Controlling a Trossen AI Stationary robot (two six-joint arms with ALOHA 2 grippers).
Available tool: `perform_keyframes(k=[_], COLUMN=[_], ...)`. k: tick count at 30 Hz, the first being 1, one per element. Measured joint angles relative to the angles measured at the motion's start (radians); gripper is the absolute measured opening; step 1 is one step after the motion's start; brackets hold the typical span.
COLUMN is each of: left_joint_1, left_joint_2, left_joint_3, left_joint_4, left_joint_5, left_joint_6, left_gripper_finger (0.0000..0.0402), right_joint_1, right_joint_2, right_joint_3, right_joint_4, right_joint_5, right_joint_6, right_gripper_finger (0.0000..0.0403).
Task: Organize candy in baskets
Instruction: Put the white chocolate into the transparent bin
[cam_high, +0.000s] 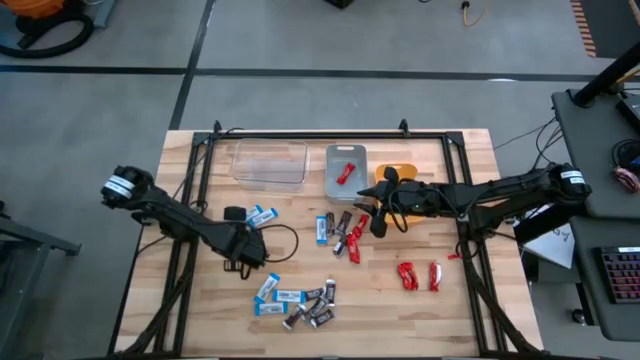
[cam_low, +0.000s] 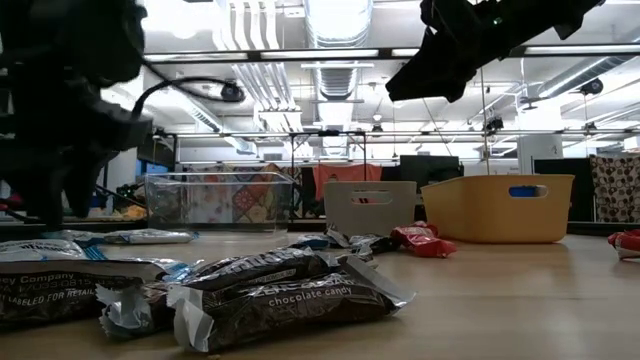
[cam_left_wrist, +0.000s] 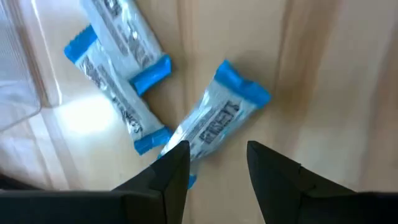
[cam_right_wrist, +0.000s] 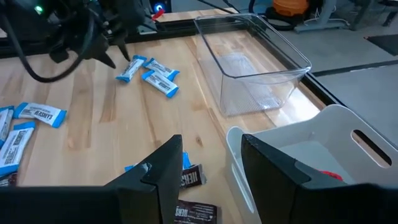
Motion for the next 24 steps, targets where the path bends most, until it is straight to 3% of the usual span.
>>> perform_keyframes(k=[17, 21, 24], left_joint_1=[0.022, 0.021, 0.021], left_joint_2=[0.066, 0.082, 0.084], left_joint_3=[-0.056, -0.053, -0.054], left_joint_4=[0.129, 0.131, 0.137], left_joint_5=[-0.059, -0.055, -0.049], left_joint_6=[-0.038, -0.052, -0.053], left_gripper_finger=[0.0142, 0.0114, 0.0072], right_joint_1=[0.000, 0.000, 0.000], right_joint_2=[0.000, 0.000, 0.000], right_joint_3=[0.000, 0.000, 0.000], right_joint_4=[0.001, 0.002, 0.002], right_joint_5=[-0.023, -0.023, -0.023], right_joint_6=[-0.004, -0.002, -0.001], right_gripper_finger=[0.0160, 0.0156, 0.0153])
